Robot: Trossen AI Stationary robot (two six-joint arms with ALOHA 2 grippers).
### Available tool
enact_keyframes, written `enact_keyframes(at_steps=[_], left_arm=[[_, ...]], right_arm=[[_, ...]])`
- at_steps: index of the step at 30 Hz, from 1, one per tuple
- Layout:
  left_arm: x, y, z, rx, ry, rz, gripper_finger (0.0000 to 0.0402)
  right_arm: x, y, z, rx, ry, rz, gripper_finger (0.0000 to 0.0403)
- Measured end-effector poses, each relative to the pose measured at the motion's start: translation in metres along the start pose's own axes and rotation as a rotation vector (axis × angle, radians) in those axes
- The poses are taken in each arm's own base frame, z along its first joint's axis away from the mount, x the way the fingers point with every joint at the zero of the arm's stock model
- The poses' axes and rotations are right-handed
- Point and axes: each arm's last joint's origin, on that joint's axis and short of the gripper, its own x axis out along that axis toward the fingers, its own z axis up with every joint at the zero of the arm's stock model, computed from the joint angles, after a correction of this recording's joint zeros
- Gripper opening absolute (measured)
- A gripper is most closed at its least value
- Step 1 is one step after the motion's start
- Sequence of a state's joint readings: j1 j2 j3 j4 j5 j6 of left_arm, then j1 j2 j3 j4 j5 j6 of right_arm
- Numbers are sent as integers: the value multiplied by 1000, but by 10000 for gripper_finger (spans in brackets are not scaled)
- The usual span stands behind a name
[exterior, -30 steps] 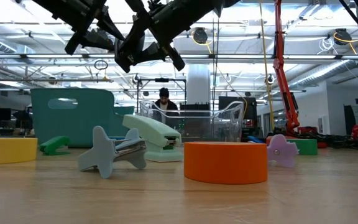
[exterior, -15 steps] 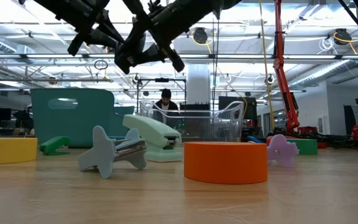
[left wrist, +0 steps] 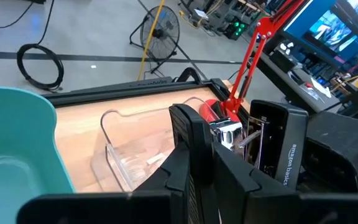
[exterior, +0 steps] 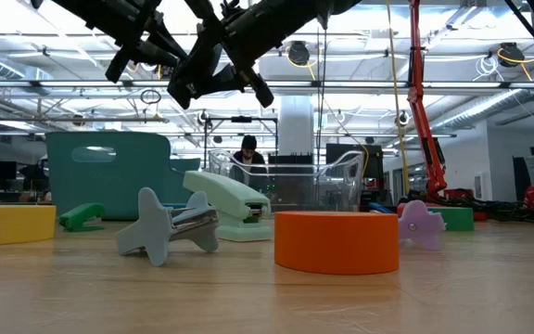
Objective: Pick and place Stapler, Stapler remover, tape
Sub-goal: Put the black stapler into the green bin
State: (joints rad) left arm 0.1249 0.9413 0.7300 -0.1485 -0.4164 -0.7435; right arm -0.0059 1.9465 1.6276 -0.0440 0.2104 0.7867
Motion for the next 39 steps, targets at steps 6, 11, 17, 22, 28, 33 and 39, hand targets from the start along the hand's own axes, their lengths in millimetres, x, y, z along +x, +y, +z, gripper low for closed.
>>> enact_keyframes(at_steps=[6, 11, 17, 22, 28, 33, 39], left_arm=[[0, -1, -1, 9, 29, -28, 42], [1, 3, -7, 36, 86, 3, 40], [-1, 4, -7, 36, 89, 2, 40], [-10, 9, -2, 42, 61, 31, 39], [-35, 24, 16, 0, -35, 78, 39], [-50, 39, 21, -17, -48, 148, 39], [-44, 54, 27, 7, -20, 231, 39]], right_arm=[[0, 2, 0, -23, 10, 33, 174], [-1, 3, 3, -26, -18, 31, 204], [0, 2, 5, -14, -29, 31, 217], [-1, 3, 6, -19, -31, 31, 218], [-1, 6, 8, -22, -56, 57, 219], [-1, 6, 9, -23, -63, 62, 219], [-2, 7, 11, -27, -76, 80, 219]])
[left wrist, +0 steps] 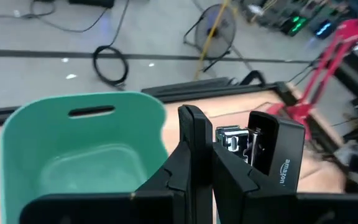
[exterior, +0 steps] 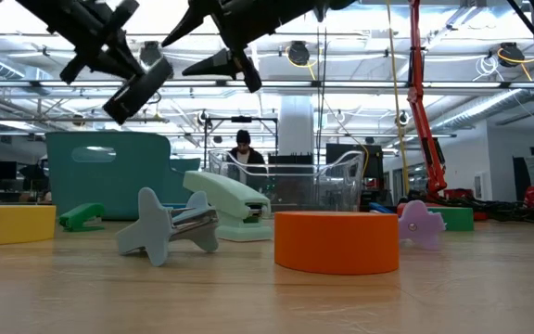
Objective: Pick and place Stapler, Stapler remover, tape
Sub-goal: Put the black stapler into the green bin
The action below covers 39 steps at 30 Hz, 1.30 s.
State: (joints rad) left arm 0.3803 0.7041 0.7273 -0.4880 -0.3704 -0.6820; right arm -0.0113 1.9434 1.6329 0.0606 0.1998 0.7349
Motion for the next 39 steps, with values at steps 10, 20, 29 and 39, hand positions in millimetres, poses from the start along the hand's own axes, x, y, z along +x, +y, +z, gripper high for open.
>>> enact_keyframes(at_steps=[10, 20, 29, 39], left_arm=[[59, 25, 4, 39, 207, 89, 39], [110, 53, 2, -35, 348, 104, 39], [134, 64, -12, -72, 405, 249, 39], [135, 65, -13, -194, 391, 286, 39]], right_arm=[[-2, 6, -7, -3, 30, 27, 219], [-2, 8, -9, -5, 32, 28, 219], [-2, 8, -9, 2, 33, 28, 219], [-2, 8, -9, 3, 32, 26, 219]])
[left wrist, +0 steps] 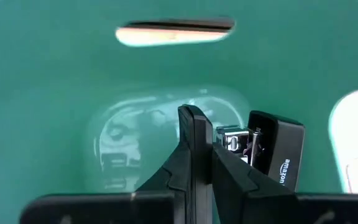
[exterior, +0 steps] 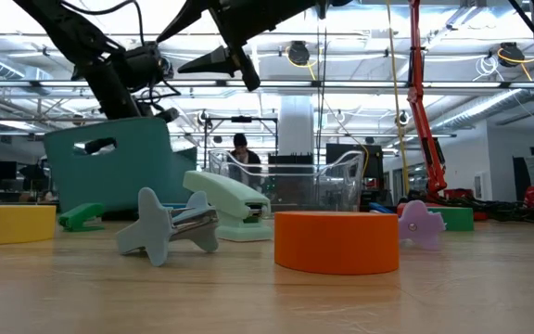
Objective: Pick and place Stapler, Stapler remover, tape
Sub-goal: Put the black stapler into the green bin
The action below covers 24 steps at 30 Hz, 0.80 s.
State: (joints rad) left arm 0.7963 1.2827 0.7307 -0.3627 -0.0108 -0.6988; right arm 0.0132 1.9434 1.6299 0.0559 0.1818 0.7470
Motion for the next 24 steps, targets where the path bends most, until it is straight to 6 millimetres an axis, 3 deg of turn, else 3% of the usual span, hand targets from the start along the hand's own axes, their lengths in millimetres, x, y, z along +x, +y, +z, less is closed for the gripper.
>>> enact_keyframes(at_steps=[5, 14, 24], left_arm=[[-3, -3, 0, -28, 30, 5, 39], [-28, -24, 20, 38, -23, 66, 39], [-18, -21, 6, 81, 66, 212, 39]], right_arm=[[0, 0, 0, 0, 0, 0, 219], [0, 0, 0, 0, 2, 1, 219], [0, 0, 0, 0, 2, 1, 219]])
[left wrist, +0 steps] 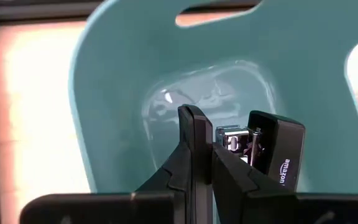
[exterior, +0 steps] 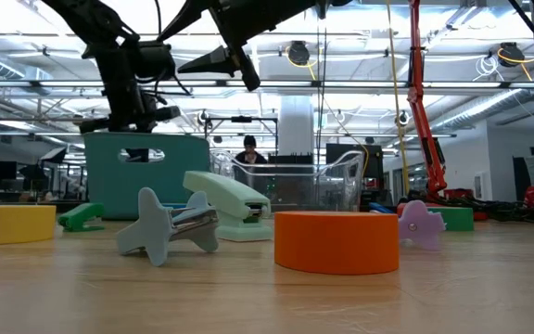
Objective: Pick and place Stapler, Stapler remover, tape
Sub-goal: Put the black stapler into the green bin
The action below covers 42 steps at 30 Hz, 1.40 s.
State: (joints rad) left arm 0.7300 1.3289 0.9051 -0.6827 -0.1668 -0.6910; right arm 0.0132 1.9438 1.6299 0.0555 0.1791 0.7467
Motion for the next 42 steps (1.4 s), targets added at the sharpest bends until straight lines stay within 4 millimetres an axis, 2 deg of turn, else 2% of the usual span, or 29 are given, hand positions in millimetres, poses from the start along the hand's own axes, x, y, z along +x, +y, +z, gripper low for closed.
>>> enact_keyframes(at_steps=[5, 19, 25, 30, 42], left_arm=[[0, 3, -2, 35, -6, 65, 39], [6, 8, 10, 105, -54, 65, 39], [16, 4, 8, 156, -2, 53, 39], [13, -1, 11, 157, -32, 39, 39], [17, -6, 4, 178, 1, 57, 39]], right_arm=[[0, 0, 0, 0, 0, 0, 219], [0, 0, 0, 23, 0, 0, 219], [0, 0, 0, 26, 0, -1, 219], [0, 0, 0, 26, -1, -1, 219], [0, 0, 0, 26, -1, -2, 219]])
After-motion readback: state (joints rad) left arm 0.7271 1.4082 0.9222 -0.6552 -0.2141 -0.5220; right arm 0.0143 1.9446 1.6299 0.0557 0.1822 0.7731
